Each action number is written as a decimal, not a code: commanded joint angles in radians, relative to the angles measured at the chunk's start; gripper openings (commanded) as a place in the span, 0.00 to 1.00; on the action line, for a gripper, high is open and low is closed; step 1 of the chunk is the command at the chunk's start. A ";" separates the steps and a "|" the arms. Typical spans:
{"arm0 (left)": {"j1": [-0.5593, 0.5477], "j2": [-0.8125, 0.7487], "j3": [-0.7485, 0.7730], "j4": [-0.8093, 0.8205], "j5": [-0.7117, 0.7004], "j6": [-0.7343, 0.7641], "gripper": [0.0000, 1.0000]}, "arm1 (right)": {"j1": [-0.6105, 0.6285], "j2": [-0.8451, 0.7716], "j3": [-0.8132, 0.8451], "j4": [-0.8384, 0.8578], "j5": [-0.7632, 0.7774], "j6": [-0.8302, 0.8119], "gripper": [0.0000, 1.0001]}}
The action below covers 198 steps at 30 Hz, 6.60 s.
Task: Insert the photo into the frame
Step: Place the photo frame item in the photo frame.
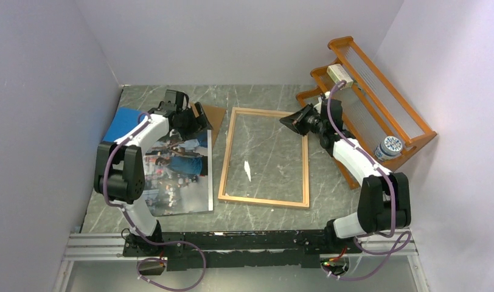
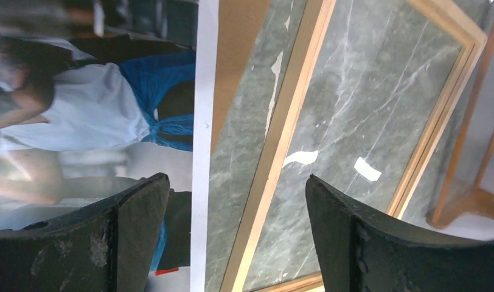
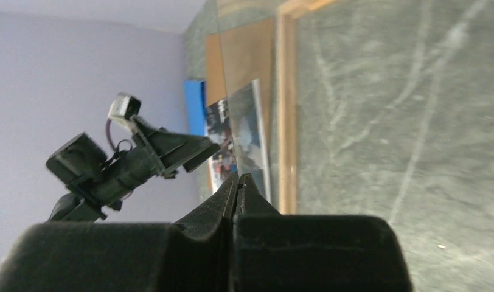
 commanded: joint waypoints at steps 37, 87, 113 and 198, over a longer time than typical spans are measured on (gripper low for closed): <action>0.002 0.091 -0.048 0.117 0.188 -0.026 0.88 | -0.043 -0.162 -0.081 -0.126 -0.133 -0.305 0.00; -0.015 0.024 -0.097 0.116 0.065 -0.045 0.87 | -0.014 -0.072 0.079 -0.063 -0.102 0.042 0.00; 0.016 -0.134 -0.156 0.100 -0.128 -0.063 0.90 | 0.183 -0.013 0.134 -0.003 0.017 0.137 0.00; -0.205 0.389 0.102 0.013 -0.028 0.196 0.59 | -0.063 0.110 -0.131 -0.030 0.032 -0.440 0.00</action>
